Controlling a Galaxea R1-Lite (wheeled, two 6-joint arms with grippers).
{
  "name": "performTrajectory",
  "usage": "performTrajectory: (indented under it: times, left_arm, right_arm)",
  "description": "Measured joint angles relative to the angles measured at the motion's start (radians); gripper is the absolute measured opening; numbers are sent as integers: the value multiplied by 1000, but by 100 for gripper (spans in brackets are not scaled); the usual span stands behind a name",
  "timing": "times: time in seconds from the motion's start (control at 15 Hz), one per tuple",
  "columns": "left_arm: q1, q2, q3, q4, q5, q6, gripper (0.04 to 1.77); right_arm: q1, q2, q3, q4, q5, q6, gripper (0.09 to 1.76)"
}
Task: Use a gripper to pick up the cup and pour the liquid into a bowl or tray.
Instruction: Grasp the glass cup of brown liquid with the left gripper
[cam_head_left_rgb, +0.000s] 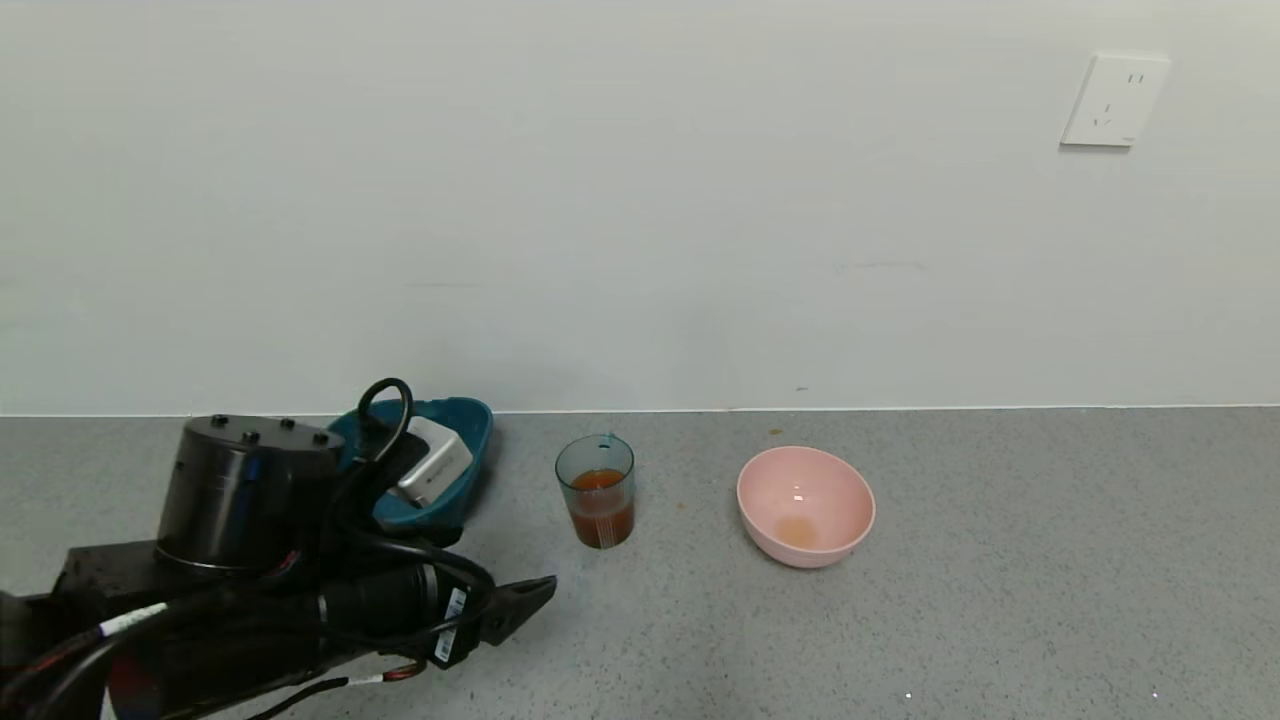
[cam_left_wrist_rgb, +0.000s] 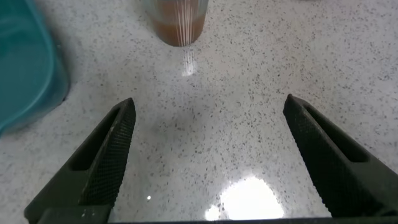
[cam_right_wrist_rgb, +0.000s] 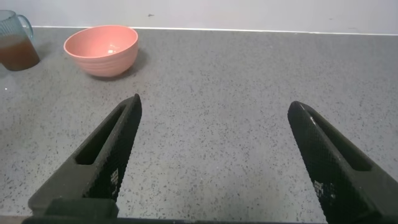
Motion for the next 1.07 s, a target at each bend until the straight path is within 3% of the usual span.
performTrajectory:
  times: [0.6,1.07]
  left_arm:
    - [-3,299,99,-439,4,-28,172]
    - [-17,523,125,-817,70,-42,172]
  right_arm:
    - [0,0,0,0,0,0,171]
    - [0,0,0,0,0,0,171]
